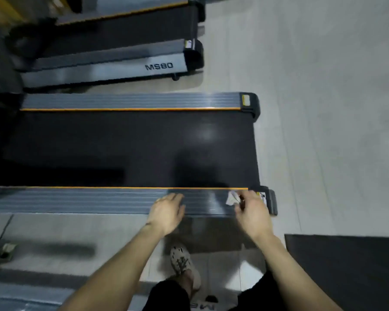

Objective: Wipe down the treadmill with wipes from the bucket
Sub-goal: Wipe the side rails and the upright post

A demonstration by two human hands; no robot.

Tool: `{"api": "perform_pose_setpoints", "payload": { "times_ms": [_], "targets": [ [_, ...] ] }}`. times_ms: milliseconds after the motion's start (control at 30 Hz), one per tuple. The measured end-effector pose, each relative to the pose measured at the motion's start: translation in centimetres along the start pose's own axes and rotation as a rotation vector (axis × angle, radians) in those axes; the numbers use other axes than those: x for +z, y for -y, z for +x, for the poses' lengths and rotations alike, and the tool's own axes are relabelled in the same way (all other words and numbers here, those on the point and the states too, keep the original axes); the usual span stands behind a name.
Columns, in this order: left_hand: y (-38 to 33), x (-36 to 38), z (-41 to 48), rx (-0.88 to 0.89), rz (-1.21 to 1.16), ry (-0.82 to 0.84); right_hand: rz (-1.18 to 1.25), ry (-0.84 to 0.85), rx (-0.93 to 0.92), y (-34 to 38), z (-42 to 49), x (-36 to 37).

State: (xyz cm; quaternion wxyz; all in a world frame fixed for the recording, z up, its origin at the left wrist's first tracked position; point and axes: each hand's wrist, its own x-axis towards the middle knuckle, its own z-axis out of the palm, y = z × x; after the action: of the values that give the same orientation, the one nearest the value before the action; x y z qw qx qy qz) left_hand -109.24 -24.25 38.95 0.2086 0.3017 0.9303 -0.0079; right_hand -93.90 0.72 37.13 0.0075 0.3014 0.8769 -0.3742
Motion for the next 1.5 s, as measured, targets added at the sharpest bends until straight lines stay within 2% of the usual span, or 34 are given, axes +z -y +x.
{"api": "perform_pose_setpoints", "payload": {
  "times_ms": [133,300,400,500,600,733,833,900,1033,1167,1300,1367,1500],
  "targets": [
    [-0.7,6.6,3.2,0.093,0.134,0.202,0.091,-0.011,0.276,-6.4,-1.6,5.6],
    [-1.6,17.9,9.6,0.178,0.176,0.274,0.068,0.011,0.347,-14.6,1.1,14.1],
    [-1.9,24.3,13.1,0.237,0.195,0.222,0.065,-0.058,0.341,-19.0,4.3,18.5],
    [-1.4,29.2,16.9,0.282,0.23,0.076,0.081,-0.243,0.324,-22.8,7.8,22.7],
    [-0.2,32.4,19.9,0.354,0.242,-0.096,0.036,-0.413,0.325,-25.6,10.0,27.1],
    [1.8,35.8,21.9,0.448,0.235,-0.229,-0.006,-0.525,0.242,-27.6,10.4,31.3],
    [2.4,37.2,22.0,0.543,0.178,-0.415,-0.02,-0.589,0.188,-28.1,10.3,31.9],
    [2.4,37.3,21.8,0.581,0.175,-0.453,-0.034,-0.638,0.18,-27.8,10.4,32.3],
    [2.4,37.2,21.4,0.551,0.203,-0.412,-0.077,-0.68,0.19,-27.0,10.6,32.4],
    [2.5,37.0,21.4,0.553,0.191,-0.399,-0.11,-0.593,0.191,-26.7,10.6,31.6],
    [2.9,36.1,20.5,0.536,0.209,-0.345,-0.112,-0.568,0.33,-26.2,9.9,31.3],
    [4.1,35.5,19.4,0.549,0.196,-0.347,-0.08,-0.582,0.376,-23.2,9.0,33.1],
    [7.8,33.9,18.5,0.494,0.161,-0.39,0.019,-0.368,0.113,-14.6,7.7,39.6]
  ]
}}
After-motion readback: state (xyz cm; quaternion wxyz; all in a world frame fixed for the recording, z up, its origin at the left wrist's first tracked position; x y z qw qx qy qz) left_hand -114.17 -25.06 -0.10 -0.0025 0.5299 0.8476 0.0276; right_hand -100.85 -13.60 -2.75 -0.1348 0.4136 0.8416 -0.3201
